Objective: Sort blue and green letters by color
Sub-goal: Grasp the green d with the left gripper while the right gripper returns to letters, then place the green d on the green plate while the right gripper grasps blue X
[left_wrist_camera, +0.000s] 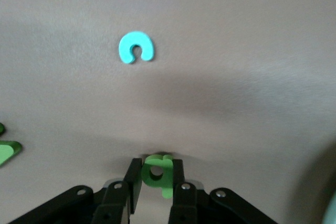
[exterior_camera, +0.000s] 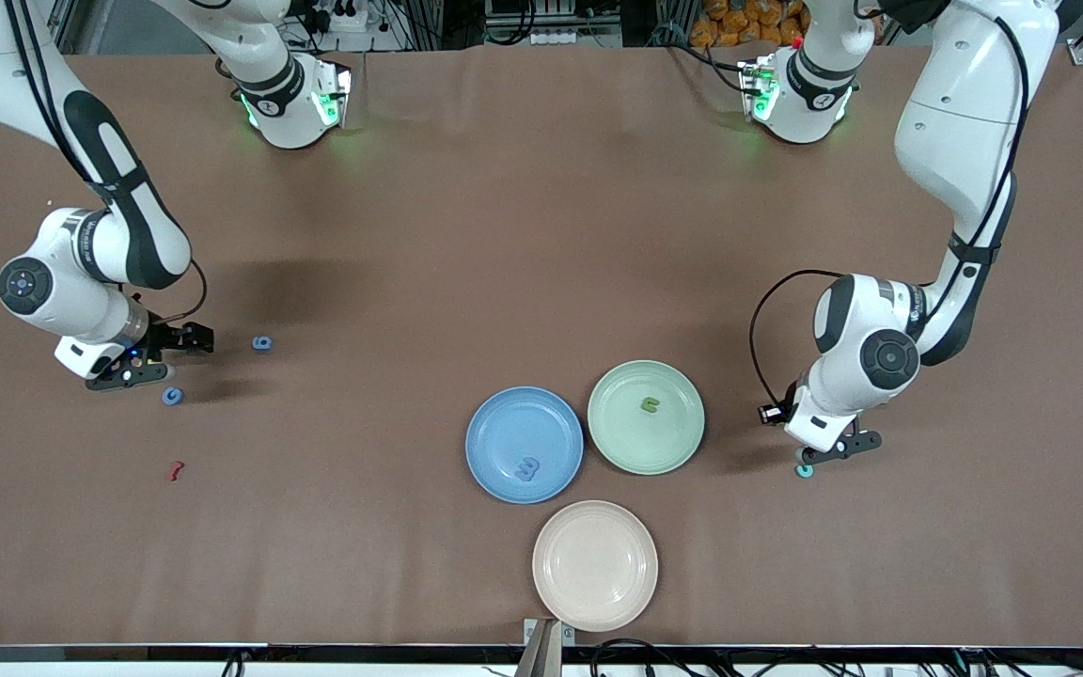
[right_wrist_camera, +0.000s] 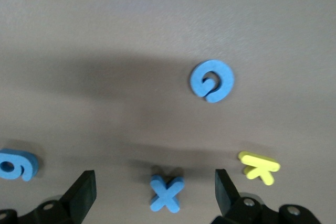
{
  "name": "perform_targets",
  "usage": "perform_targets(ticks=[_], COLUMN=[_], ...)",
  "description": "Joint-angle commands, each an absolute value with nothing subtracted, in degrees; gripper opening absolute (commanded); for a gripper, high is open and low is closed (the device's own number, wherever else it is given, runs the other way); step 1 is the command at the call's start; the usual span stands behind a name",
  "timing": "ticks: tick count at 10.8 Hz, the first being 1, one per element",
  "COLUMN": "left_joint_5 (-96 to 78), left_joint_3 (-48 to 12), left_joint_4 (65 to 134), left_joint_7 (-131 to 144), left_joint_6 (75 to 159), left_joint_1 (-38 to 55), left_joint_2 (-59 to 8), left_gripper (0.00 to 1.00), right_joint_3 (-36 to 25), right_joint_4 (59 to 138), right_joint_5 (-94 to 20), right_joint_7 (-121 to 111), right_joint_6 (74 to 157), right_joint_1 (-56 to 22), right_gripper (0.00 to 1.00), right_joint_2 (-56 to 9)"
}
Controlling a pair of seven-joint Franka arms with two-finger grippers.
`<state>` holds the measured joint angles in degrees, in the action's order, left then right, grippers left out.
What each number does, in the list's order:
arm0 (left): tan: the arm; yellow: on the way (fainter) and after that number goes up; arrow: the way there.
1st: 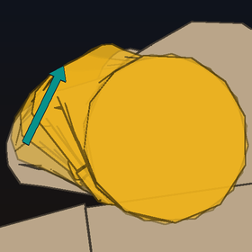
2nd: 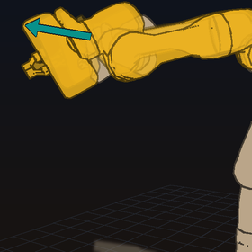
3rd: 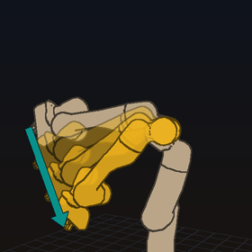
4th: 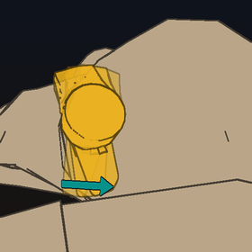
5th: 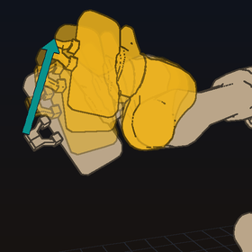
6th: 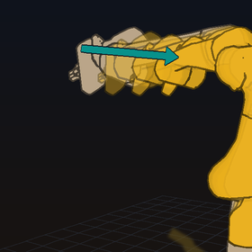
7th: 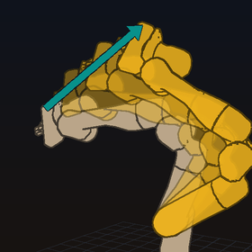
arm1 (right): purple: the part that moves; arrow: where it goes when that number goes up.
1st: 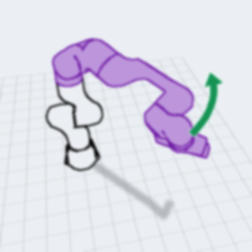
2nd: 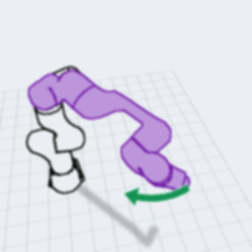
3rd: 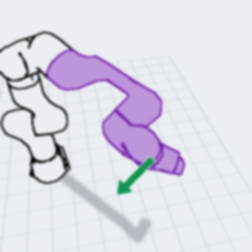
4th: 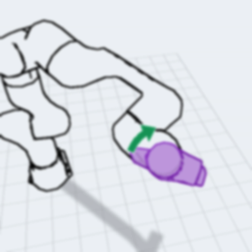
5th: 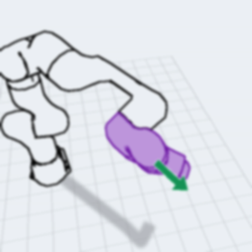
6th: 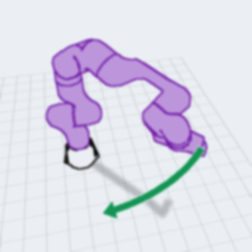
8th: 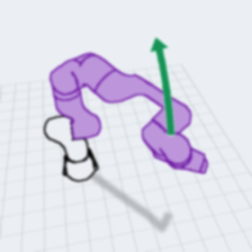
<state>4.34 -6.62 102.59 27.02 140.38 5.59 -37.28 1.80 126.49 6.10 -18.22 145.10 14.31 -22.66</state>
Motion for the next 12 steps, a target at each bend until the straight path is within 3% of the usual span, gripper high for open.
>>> perform_targets(ticks=[1, 7, 12], left_joint_5=[5.1, 2.6, 1.7], left_joint_3=[-6.2, -5.4, -4.0], left_joint_4=[102.1, 98.7, 93.0], left_joint_7=[26.6, 33.6, 46.1], left_joint_6=[136.6, 134.5, 134.3], left_joint_1=[7.2, 15.2, 24.2], left_joint_2=[-33.2, -31.6, -35.6], left_gripper=[0.12, 0.12, 0.13], right_joint_3=[2.8, 2.8, 2.8], right_joint_4=[130.0, 130.0, 130.1], right_joint_5=[6.5, 6.5, 4.3], right_joint_7=[-18.8, -20.7, -20.7], right_joint_6=[145.6, 145.6, 146.6], right_joint_1=[15.5, 17.0, 16.9], right_gripper=[1.0, 1.0, 1.0], right_joint_2=[-20.7, -21.1, -22.1])
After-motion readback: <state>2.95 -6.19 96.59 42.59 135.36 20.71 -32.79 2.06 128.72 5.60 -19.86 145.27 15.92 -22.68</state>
